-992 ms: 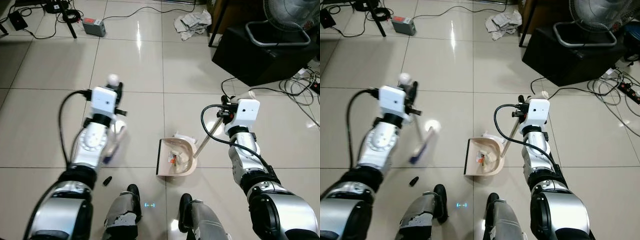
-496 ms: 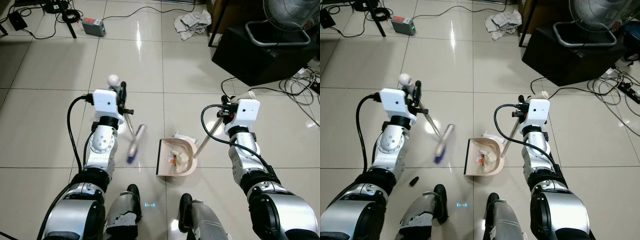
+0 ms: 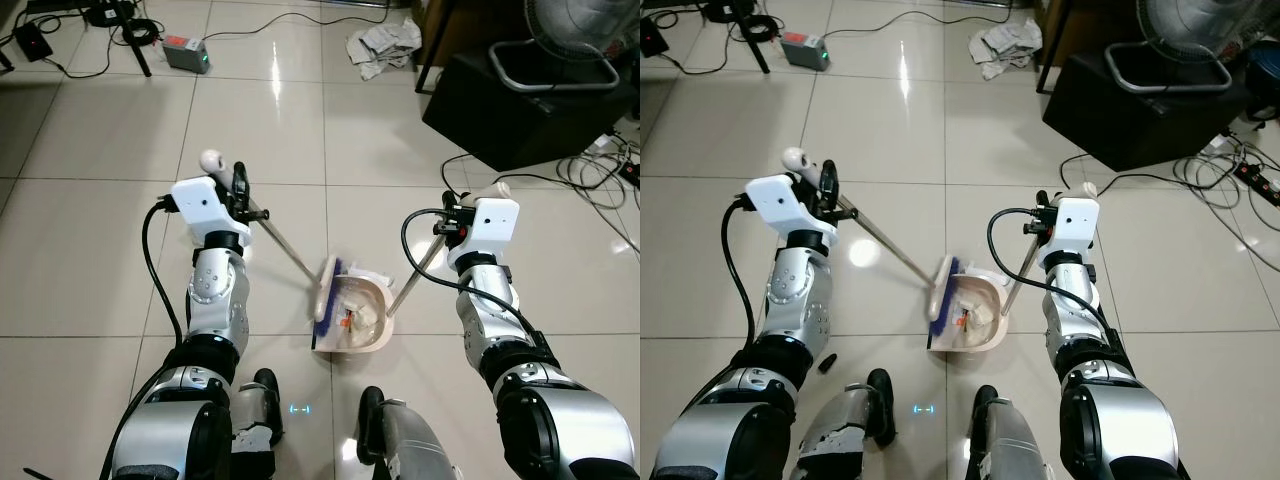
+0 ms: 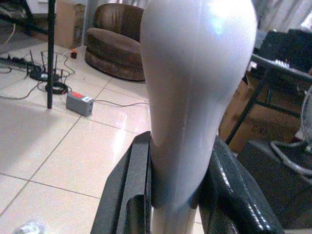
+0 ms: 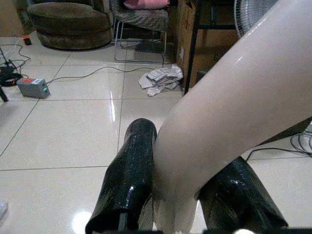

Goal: Sweep floor

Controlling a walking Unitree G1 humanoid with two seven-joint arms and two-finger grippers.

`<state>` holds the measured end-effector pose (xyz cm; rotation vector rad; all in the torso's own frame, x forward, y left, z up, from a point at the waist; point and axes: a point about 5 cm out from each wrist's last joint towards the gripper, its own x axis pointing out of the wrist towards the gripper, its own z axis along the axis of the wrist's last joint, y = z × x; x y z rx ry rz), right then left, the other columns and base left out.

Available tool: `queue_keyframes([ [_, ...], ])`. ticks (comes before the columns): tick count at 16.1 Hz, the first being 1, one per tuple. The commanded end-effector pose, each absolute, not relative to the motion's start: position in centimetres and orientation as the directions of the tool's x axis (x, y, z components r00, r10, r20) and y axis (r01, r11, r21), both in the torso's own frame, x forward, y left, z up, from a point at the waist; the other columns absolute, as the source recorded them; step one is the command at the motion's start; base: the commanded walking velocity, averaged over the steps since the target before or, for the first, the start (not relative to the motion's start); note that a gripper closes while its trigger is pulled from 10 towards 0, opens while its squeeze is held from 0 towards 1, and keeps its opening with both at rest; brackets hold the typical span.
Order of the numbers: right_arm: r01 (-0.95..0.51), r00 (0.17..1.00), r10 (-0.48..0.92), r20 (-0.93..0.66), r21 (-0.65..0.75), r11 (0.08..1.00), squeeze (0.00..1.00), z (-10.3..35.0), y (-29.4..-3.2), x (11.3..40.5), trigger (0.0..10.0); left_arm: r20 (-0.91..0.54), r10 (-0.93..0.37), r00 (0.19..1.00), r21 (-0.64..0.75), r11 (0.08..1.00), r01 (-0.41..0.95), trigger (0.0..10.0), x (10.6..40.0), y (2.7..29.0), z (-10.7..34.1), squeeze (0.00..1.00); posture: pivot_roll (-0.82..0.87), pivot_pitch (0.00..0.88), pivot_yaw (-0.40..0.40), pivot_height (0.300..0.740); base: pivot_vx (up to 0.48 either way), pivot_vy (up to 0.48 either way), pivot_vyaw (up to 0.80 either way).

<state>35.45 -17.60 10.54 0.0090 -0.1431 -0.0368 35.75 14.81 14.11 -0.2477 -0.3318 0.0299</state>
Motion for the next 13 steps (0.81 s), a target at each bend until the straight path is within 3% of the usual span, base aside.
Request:
queue_keyframes([
  [1,0.06,0.992,-0.062,0.112,0.02,0.998,0.0,10.1,-17.9,35.3,10.0,0.328,0.076,0.942,-0.288,0.957,0.023,10.0,35.5,14.7,14.3,0.0,0.06,0.212,-0.018,0.74,0.0,0.0,0.0],
  [4,0.103,0.987,-0.112,0.118,0.08,0.991,0.0,10.5,-18.8,35.5,10.0,0.404,0.073,0.912,-0.268,0.963,0.041,10.0,35.2,16.3,16.4,0.0,0.06,0.18,-0.008,0.74,0.0,0.0,0.0],
  [5,0.12,0.984,-0.133,0.121,0.11,0.987,0.0,10.5,-19.3,35.5,10.0,0.484,-0.013,0.875,-0.105,0.992,0.072,10.0,34.9,17.5,18.5,0.0,0.05,0.161,-0.004,0.74,0.0,0.0,0.0],
  [8,0.129,0.977,-0.152,0.15,0.157,0.979,0.0,11.1,-20.0,35.5,10.0,0.537,-0.129,0.833,0.054,0.991,0.119,10.0,34.2,18.9,20.9,0.0,0.05,0.135,-0.002,0.74,0.0,0.0,0.0],
  [11,0.122,0.954,-0.165,0.25,0.176,0.977,0.0,13.5,-21.4,35.8,10.0,0.398,-0.104,0.912,0.081,0.994,0.078,10.0,33.5,21.4,19.1,0.0,0.04,0.105,-0.006,0.74,0.0,0.0,0.0],
  [13,0.092,0.95,-0.135,0.28,0.161,0.983,0.0,14.6,-21.7,35.8,10.0,0.319,-0.12,0.94,0.156,0.985,0.072,10.0,32.7,21.1,17.2,0.0,0.03,0.098,0.002,0.74,0.0,0.0,0.0],
])
